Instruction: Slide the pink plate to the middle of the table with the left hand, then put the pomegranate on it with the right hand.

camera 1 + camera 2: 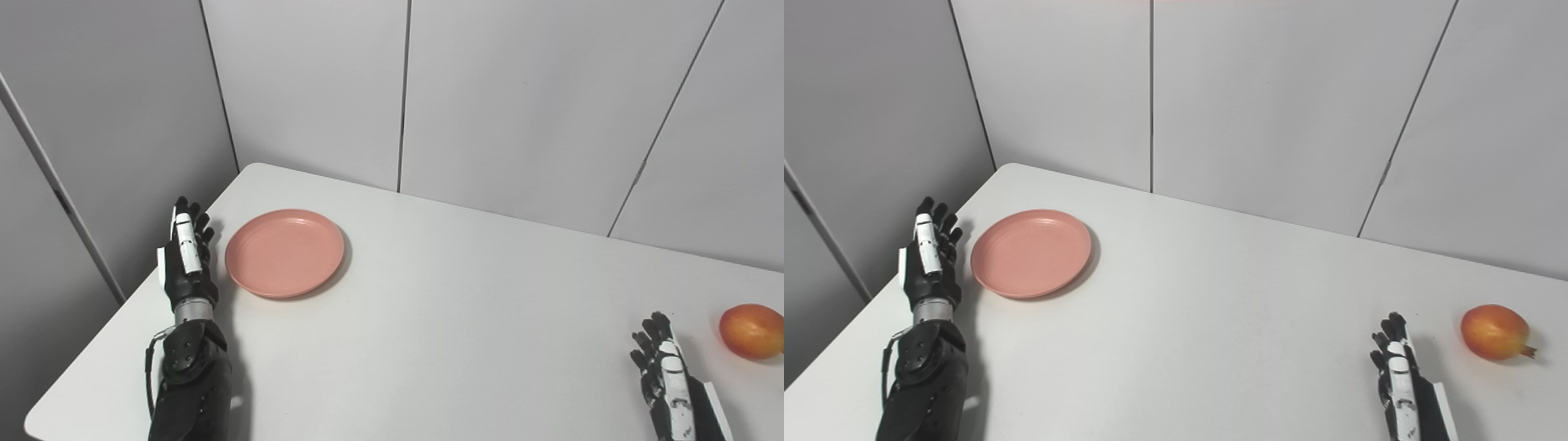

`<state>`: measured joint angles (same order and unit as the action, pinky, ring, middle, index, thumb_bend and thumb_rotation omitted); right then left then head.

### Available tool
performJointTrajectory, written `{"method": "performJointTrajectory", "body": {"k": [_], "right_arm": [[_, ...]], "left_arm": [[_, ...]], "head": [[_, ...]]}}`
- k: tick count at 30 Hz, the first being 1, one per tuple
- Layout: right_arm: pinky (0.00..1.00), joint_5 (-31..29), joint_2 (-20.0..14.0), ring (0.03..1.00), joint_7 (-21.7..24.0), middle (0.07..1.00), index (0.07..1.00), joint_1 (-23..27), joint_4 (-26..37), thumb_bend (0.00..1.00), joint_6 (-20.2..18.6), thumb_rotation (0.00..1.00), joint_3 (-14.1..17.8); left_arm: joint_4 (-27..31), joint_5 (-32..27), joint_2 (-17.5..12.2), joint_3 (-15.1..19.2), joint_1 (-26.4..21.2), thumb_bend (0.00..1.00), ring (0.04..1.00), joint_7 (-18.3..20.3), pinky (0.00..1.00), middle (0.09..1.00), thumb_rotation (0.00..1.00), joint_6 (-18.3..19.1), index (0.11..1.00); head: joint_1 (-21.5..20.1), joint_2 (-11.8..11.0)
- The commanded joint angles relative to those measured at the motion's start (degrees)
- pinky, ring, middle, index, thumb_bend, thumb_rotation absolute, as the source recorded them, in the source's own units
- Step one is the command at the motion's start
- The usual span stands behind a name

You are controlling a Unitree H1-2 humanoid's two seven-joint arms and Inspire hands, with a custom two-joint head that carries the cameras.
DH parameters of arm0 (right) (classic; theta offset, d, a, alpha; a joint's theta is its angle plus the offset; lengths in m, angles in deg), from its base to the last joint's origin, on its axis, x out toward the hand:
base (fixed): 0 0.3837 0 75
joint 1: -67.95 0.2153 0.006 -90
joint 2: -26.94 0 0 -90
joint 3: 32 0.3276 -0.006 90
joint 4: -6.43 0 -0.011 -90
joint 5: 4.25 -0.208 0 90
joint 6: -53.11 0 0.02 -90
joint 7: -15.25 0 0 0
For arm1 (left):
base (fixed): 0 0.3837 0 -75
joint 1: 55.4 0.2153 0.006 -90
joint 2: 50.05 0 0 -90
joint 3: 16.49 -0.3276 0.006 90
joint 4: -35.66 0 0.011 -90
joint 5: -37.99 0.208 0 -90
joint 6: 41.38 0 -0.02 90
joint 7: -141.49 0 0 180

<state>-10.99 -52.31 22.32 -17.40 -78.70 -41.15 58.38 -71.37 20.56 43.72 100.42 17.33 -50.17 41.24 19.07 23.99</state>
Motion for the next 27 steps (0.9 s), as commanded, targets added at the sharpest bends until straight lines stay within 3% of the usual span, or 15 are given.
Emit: {"method": "performJointTrajectory", "body": {"k": [1, 9, 27], "right_arm": [[1.00, -0.19, -0.45, 1.000, 0.07, 1.000, 1.000, 1.08, 1.79, 0.18, 1.18, 1.00, 0.36], [1.00, -0.42, -0.50, 1.000, 0.25, 1.000, 1.000, 1.20, 1.32, 0.18, 1.53, 1.00, 0.50], [1.00, 0.07, -0.53, 1.000, 0.16, 1.000, 1.000, 1.09, 1.59, 0.17, 1.44, 1.00, 0.35]], "left_arm": [[0.23, -0.15, -1.62, 0.16, -2.12, 0.36, 0.932, 0.63, 0.93, 0.943, 1.00, -2.64, 0.931], [-3.73, 0.49, -2.29, -0.74, -2.71, 0.34, 0.947, 0.88, 0.95, 0.959, 1.00, -3.06, 0.957], [-8.31, 0.90, -2.05, -2.31, -3.95, 0.35, 0.932, 0.82, 0.94, 0.934, 1.00, -3.02, 0.917]], "head": [[0.03, 0.07], [0.01, 0.05], [-0.03, 0.03]]}}
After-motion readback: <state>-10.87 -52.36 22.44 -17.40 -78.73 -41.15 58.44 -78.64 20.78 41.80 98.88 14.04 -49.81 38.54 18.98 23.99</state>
